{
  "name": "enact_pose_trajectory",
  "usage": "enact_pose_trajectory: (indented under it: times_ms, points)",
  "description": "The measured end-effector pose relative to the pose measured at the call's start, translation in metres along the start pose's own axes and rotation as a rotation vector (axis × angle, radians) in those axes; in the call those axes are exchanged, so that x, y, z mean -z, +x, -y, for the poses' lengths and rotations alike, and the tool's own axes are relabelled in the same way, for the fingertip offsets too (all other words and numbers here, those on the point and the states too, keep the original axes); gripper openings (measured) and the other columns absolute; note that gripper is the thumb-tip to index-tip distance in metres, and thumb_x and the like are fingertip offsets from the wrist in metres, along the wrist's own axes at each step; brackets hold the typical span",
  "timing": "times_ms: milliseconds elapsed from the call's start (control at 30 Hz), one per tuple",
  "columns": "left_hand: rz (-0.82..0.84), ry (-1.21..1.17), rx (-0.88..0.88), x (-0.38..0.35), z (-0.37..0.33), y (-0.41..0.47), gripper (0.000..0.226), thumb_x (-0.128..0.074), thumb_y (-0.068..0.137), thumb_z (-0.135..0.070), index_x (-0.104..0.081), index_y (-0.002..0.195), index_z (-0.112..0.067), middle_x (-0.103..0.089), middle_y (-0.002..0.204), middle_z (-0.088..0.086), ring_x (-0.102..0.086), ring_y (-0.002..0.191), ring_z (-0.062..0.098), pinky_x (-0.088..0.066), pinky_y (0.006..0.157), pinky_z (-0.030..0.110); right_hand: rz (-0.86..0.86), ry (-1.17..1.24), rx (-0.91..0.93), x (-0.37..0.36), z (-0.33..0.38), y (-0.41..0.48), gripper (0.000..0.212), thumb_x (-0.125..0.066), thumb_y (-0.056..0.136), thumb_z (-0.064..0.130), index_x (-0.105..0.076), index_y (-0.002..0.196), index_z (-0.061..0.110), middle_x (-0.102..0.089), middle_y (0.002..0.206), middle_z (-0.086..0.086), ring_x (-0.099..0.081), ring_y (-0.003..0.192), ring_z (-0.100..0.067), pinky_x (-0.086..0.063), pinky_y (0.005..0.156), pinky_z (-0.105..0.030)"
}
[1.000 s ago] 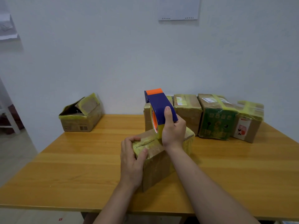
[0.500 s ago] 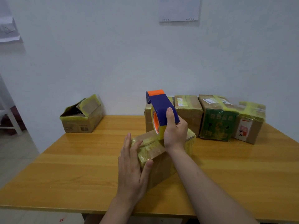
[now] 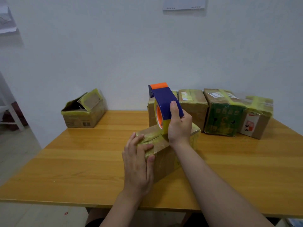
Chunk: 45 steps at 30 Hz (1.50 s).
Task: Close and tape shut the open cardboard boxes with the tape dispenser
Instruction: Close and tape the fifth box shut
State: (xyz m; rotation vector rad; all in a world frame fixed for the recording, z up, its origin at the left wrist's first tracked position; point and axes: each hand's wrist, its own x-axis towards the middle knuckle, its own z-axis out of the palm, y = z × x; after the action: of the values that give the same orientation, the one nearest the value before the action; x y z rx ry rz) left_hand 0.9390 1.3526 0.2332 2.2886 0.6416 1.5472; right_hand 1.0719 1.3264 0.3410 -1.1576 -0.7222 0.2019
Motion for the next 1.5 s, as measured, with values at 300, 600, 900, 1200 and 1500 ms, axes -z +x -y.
enact_pose_trajectory:
  times_ms: [300,600,900,1200,1500]
  points:
    - [-0.073,0.036,-0.024,0.0,-0.014,0.006,0.032,-0.049,0.104,-0.042,-0.07,0.105,-0.018,-0.067,0.12,-0.008,-0.048,0.134,0.012,-0.038,0.108,0.046,-0.01,0.004,0.005,0.0,0.001,0.0,0.032,-0.052,0.102,0.047,-0.067,0.084,0.025,-0.073,0.083,-0.002,-0.067,0.076,-0.016,-0.054,0.07,-0.034]
    - [-0.025,-0.082,-0.046,0.012,-0.004,0.011,0.022,-0.072,0.088,-0.044,-0.076,0.102,-0.028,-0.071,0.115,-0.024,-0.054,0.13,0.007,-0.038,0.106,0.04,0.021,0.029,-0.024,0.003,0.005,0.001,0.028,-0.051,0.101,0.047,-0.067,0.089,0.027,-0.074,0.081,0.007,-0.068,0.078,-0.011,-0.055,0.07,-0.03]
    - [0.206,-0.079,0.016,0.04,-0.004,0.034,0.032,-0.081,0.084,-0.042,-0.075,0.114,-0.047,-0.069,0.115,-0.032,-0.052,0.127,0.006,-0.036,0.102,0.039,0.043,0.075,-0.124,0.01,0.011,0.01,0.031,-0.054,0.101,0.047,-0.072,0.1,0.021,-0.076,0.083,0.006,-0.071,0.079,-0.009,-0.054,0.067,-0.025]
    - [0.155,0.378,0.079,0.051,0.007,0.067,0.05,-0.076,0.079,0.001,-0.079,0.105,-0.041,-0.067,0.124,-0.018,-0.051,0.116,0.015,-0.038,0.09,0.039,0.04,0.077,-0.185,0.034,0.041,0.025,0.034,-0.063,0.098,0.04,-0.077,0.077,0.016,-0.074,0.076,-0.001,-0.066,0.073,-0.016,-0.052,0.076,-0.038]
    - [0.478,0.11,0.111,0.032,-0.062,0.048,0.074,-0.06,0.076,-0.083,-0.051,0.138,-0.045,-0.033,0.141,-0.027,-0.033,0.128,-0.003,-0.037,0.108,0.021,0.057,0.136,-0.156,0.063,0.051,0.024,0.046,-0.073,0.08,0.062,-0.079,0.071,0.017,-0.072,0.078,-0.007,-0.062,0.079,-0.028,-0.048,0.077,-0.041]
